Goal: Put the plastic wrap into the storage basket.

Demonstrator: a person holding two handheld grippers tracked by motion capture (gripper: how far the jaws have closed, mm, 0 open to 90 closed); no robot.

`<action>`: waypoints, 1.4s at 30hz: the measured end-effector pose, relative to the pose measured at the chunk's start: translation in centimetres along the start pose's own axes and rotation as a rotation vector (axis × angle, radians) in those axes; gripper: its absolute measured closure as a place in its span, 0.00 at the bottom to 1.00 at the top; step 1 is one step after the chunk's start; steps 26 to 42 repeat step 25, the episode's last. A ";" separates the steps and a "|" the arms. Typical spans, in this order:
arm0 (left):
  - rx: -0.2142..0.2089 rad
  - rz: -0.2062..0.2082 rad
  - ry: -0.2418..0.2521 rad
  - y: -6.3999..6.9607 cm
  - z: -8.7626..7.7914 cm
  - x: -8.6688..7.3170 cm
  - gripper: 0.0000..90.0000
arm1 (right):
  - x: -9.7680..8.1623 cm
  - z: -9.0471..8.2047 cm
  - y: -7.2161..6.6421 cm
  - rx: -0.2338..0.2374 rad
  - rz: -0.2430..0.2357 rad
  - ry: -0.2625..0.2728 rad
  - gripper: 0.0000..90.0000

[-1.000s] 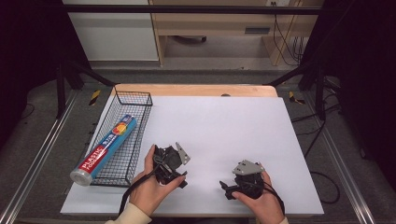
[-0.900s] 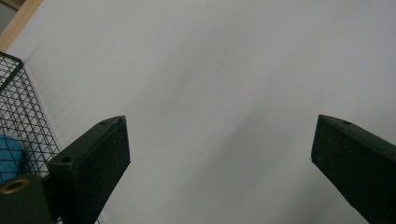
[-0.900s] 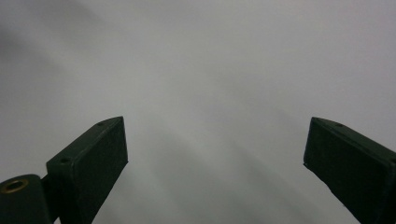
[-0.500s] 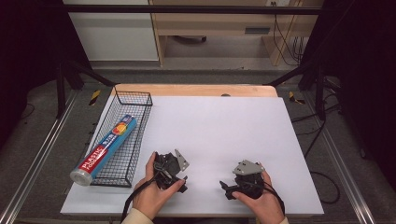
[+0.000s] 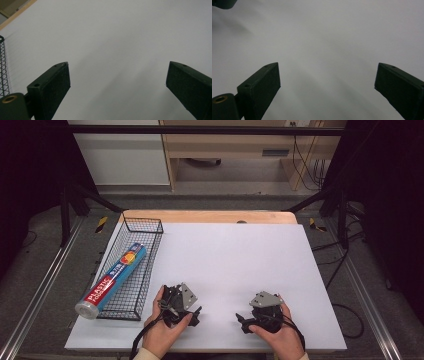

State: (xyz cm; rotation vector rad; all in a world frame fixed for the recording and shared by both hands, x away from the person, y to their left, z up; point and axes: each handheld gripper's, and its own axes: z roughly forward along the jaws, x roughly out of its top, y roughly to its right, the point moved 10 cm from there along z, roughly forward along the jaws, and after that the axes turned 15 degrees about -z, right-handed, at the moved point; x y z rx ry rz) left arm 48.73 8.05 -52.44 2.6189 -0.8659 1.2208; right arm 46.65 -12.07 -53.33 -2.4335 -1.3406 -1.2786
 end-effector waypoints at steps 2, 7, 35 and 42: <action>-0.004 -0.003 0.006 0.0 0.0 0.0 0.06 | 0.0 0.0 0.1 -0.004 0.002 0.003 0.08; -0.049 -0.008 0.034 0.5 0.4 -0.2 0.06 | 0.1 -0.1 0.3 -0.015 0.001 0.009 0.08; -0.148 -0.020 0.131 1.9 -1.6 0.2 0.06 | 0.2 -0.3 1.8 -0.093 0.005 0.018 0.08; -0.148 -0.020 0.131 1.9 -1.6 0.2 0.06 | 0.2 -0.3 1.8 -0.093 0.005 0.018 0.08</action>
